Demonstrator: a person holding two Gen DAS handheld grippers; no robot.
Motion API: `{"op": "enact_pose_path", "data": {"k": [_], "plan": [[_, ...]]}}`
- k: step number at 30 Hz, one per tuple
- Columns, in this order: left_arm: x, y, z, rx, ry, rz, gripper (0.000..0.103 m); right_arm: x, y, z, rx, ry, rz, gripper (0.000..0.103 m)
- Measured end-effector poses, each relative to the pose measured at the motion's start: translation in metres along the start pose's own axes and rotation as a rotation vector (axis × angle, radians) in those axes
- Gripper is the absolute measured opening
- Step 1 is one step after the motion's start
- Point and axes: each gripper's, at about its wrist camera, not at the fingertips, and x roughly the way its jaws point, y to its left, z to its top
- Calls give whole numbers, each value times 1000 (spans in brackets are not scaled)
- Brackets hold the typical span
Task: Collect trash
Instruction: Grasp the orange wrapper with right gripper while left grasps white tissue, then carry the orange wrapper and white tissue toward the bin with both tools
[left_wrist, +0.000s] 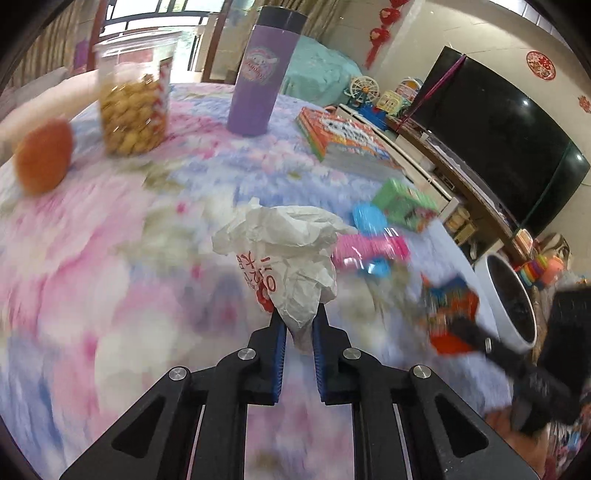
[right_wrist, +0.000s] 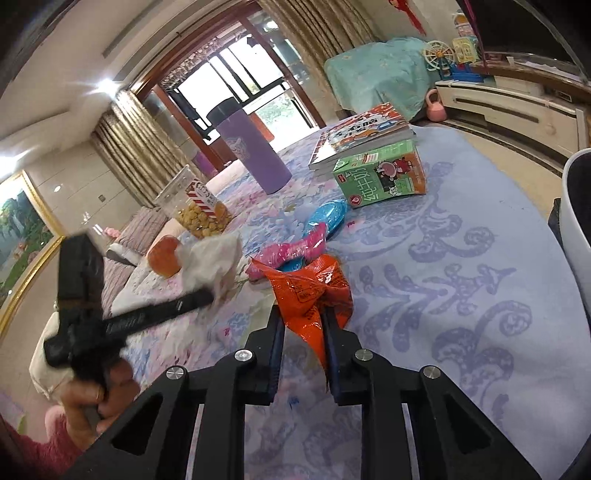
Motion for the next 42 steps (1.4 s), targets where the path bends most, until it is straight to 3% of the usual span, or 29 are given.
{"op": "enact_pose_path", "data": {"k": [4, 9, 18, 23, 30, 31, 33, 39, 42], "plan": [[-16, -19, -36, 6, 15, -6, 12, -8, -2, -3, -30, 23, 3, 20], [-25, -41, -57, 52, 16, 31, 12, -21, -7, -10, -55, 35, -15, 21], [-30, -44, -67, 87, 3, 44, 13, -33, -10, -19, -39, 17, -68, 26], [-40, -56, -74, 129, -13, 26, 11, -47, -9, -23, -42, -7, -86, 13], [-49, -73, -79, 176, -18, 9, 11, -62, -14, -25, -35, -23, -98, 10], [-49, -72, -80, 173, -16, 10, 11, -61, -14, -24, -28, -13, -79, 15], [-49, -71, -80, 164, -11, 9, 11, -60, -13, -23, -21, -9, -64, 16], [-52, -71, -81, 150, -12, 14, 11, -34, -8, -21, -74, 28, -127, 15], [-56, -72, -81, 151, -17, 11, 11, -29, -10, -21, -65, 39, -118, 8]]}}
